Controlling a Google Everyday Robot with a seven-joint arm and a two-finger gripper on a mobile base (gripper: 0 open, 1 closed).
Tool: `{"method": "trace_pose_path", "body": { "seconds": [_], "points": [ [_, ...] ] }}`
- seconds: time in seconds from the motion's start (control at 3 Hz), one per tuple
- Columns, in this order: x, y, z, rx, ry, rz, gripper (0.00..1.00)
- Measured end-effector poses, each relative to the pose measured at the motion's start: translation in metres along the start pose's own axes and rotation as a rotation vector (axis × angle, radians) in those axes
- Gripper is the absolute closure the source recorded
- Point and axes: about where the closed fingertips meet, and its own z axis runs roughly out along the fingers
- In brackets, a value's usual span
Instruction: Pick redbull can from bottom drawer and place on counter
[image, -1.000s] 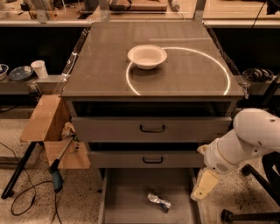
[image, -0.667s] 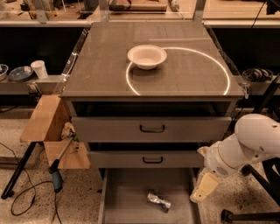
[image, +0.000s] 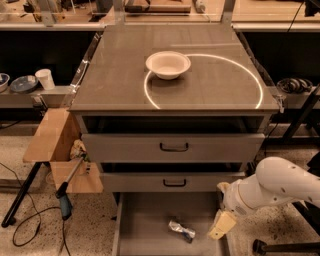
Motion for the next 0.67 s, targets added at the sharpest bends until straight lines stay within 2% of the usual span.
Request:
{"method": "trace_pose_path", "body": {
  "seconds": [0.33, 0.67],
  "points": [
    [0.012, -0.006, 0.045, -0.019, -0.014, 0.018, 0.0],
    [0.026, -0.011, 0.104, -0.062, 0.008, 0.049, 0.0]
  ]
}}
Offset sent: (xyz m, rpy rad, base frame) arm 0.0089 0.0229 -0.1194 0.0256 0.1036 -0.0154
